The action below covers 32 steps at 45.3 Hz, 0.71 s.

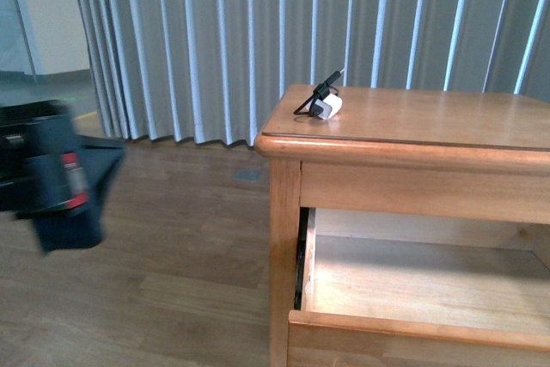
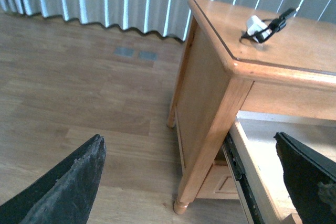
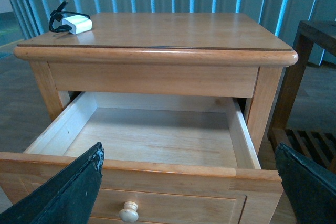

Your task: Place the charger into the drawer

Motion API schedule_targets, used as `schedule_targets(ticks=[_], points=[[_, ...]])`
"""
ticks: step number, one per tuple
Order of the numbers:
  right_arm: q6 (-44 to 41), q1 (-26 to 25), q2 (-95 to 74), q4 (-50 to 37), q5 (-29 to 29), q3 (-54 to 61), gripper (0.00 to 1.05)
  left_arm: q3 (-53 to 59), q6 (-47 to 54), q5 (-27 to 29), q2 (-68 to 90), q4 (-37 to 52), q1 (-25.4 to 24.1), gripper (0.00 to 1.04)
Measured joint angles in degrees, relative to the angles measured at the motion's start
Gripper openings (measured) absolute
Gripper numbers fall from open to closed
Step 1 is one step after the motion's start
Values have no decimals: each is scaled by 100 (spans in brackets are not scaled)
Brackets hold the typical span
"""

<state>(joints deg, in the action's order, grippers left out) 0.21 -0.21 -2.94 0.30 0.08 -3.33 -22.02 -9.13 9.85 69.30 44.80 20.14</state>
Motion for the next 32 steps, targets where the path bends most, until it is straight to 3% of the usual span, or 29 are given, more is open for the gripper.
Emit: schedule_targets(ticks=[20, 32], points=[[0, 0, 0, 0, 0, 0, 96, -3429, -203, -221, 2680, -1165, 673, 99], [0, 0, 0, 0, 0, 0, 96, -5490, -330, -216, 3974, -2087, 800, 99]])
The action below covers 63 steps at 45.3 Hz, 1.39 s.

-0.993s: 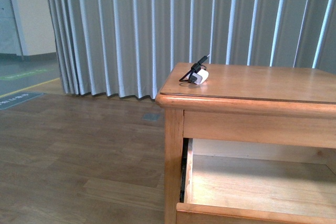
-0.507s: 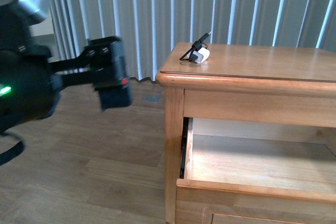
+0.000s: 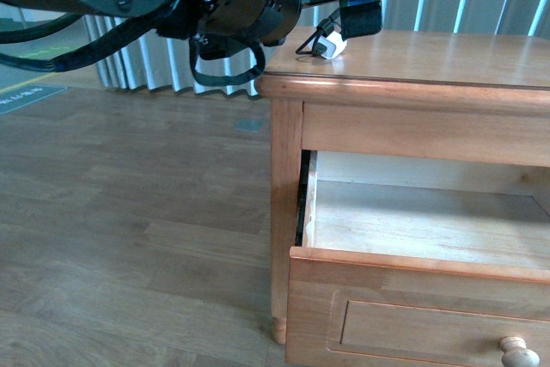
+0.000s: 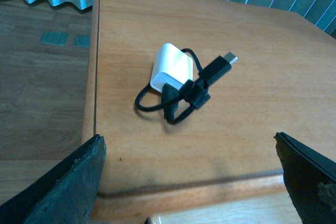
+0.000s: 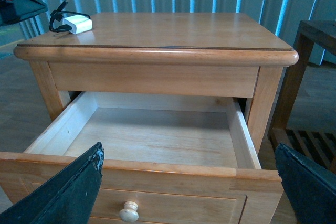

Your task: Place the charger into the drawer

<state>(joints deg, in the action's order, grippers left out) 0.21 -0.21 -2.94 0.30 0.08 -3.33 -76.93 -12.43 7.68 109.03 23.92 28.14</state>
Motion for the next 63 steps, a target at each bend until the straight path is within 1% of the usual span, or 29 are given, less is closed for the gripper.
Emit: schedule_targets(ticks=[4, 10, 25, 34, 36, 41, 42, 46, 50, 53, 58, 62, 63], points=[[0, 0, 0, 0, 0, 0, 96, -688, -22, 4, 428, -256, -24, 99], [0, 0, 0, 0, 0, 0, 96, -1276, 4, 4, 828, -424, -48, 99], [0, 0, 0, 0, 0, 0, 96, -2221, 79, 46, 1615, -804, -61, 99], [0, 0, 0, 0, 0, 0, 96, -2933, 155, 70, 2079, -1178, -7, 98], [0, 0, 0, 0, 0, 0, 96, -3003, 168, 79, 2116, -1226, 7, 94], [0, 0, 0, 0, 0, 0, 96, -3132, 227, 96, 2170, -1373, 46, 78], [0, 0, 0, 0, 0, 0, 96, -3136, 229, 96, 2173, -1381, 50, 76], [0, 0, 0, 0, 0, 0, 96, -3139, 232, 199, 2177, -1381, 79, 62], [0, 0, 0, 0, -2, 0, 96, -3018, 232, 251, 2157, -1270, 98, 42], [0, 0, 0, 0, 0, 0, 96, -2868, 229, 260, 2076, -1169, 103, 37], [0, 0, 0, 0, -2, 0, 96, -2610, 234, 273, 1891, -1069, 103, 35], [0, 0, 0, 0, -2, 0, 96, -2339, 254, 291, 1685, -986, 116, 23], [0, 0, 0, 0, 0, 0, 96, -2299, 251, 297, 1663, -968, 122, 21]])
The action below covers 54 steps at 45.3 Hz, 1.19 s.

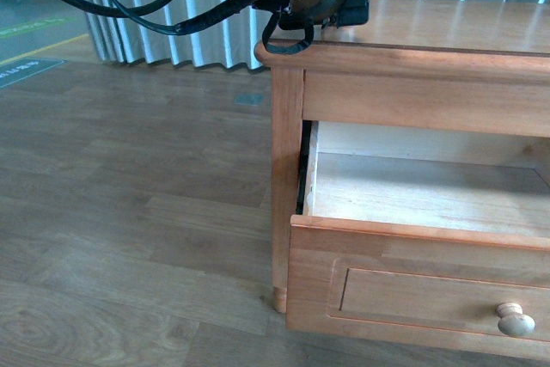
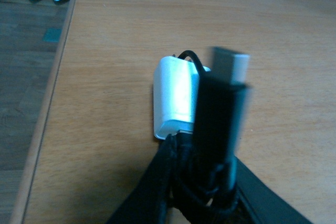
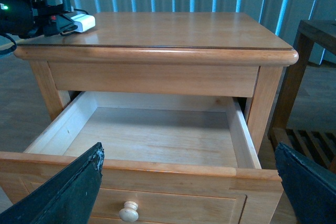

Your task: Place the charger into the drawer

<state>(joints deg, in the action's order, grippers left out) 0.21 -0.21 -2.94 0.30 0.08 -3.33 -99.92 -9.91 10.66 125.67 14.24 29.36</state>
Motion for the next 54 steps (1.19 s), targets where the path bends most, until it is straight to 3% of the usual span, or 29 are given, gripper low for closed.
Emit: schedule_targets(ticks=[6, 25, 52, 54], points=[[0, 0, 0, 0, -2, 0, 96, 754, -7, -15, -514, 409, 83, 6], [0, 0, 0, 0, 0, 0, 96, 3095, -245, -393, -2087, 1434, 1082, 6], [0, 0, 0, 0, 0, 0, 96, 2935, -741, -575, -483, 1617, 1189, 6], [0, 0, 0, 0, 0, 0, 96, 2872, -802, -577, -341, 1617, 1182, 10]])
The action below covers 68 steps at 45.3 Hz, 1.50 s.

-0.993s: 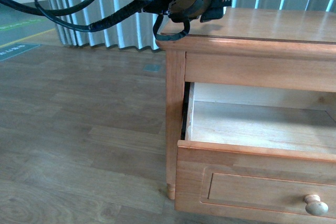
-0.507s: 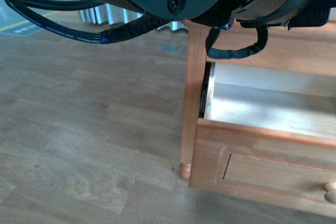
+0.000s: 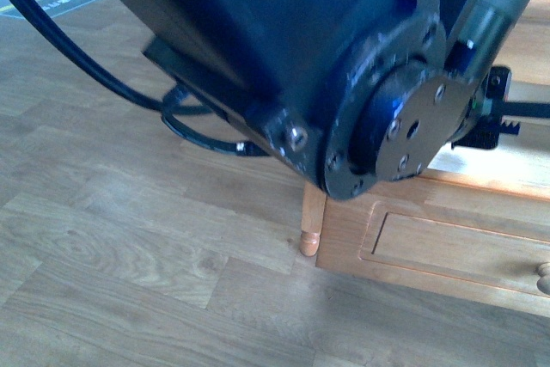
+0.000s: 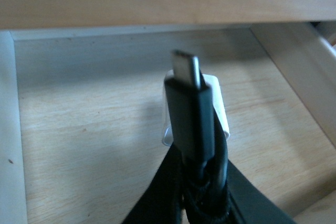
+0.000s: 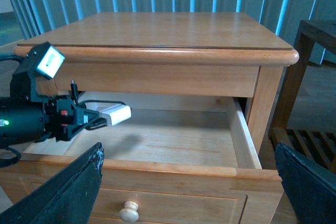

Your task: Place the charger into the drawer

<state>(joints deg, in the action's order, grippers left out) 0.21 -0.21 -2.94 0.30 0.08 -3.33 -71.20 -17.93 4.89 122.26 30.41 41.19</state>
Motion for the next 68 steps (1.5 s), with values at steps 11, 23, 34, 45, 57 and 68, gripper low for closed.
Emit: schedule_targets(ticks=[11, 23, 34, 45, 57, 68], points=[[-2, 0, 0, 0, 0, 0, 96, 57, 9, 243, 17, 184, -63, 57], [-2, 0, 0, 0, 0, 0, 96, 876, 203, 710, -1139, 396, -321, 91], [-2, 0, 2, 0, 0, 0, 96, 2258, 293, 1016, -3158, 319, -656, 99], [-2, 0, 2, 0, 0, 0, 96, 3727, 168, 1213, -5654, -424, -1517, 99], [0, 0, 2, 0, -2, 0, 96, 5193, -527, 839, -9029, -2201, -3552, 99], [-2, 0, 2, 0, -2, 0, 96, 5515, 450, -356, -9267, -1738, -4004, 81]])
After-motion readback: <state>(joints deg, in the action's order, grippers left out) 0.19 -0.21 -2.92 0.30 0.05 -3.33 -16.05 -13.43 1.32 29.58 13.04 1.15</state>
